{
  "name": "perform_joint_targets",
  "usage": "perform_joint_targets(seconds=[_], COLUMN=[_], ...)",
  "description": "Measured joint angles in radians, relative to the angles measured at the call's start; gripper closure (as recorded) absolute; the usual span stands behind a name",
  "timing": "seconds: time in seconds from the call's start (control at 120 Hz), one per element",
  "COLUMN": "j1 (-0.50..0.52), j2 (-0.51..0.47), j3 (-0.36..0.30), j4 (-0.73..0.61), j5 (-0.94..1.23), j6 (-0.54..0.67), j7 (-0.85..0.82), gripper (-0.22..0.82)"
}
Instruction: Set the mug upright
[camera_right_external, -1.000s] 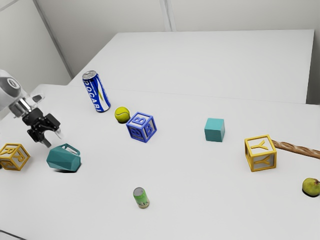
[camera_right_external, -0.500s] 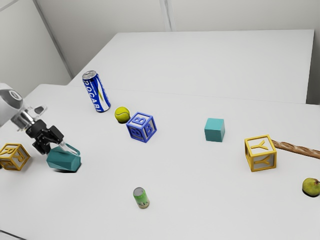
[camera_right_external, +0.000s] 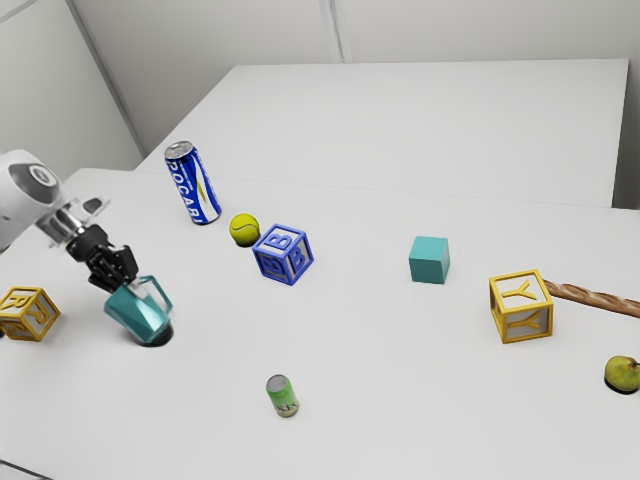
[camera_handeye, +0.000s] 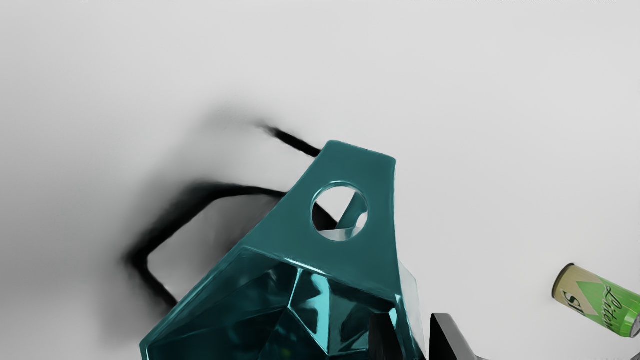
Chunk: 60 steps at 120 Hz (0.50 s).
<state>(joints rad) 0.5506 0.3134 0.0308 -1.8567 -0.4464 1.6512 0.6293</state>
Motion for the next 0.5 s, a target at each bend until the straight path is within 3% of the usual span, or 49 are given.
perform_joint_targets(seconds=[0.325,0.5], j1=[-0.010,-0.158], j2=[-0.039,-0.221], j3=[-0.022,-0.023], j4=[0.004,-0.127], j5=[0.004,0.084], j6=[-0.012,0.070], j7=[-0.049,-0.098], gripper=[0.75,0.76])
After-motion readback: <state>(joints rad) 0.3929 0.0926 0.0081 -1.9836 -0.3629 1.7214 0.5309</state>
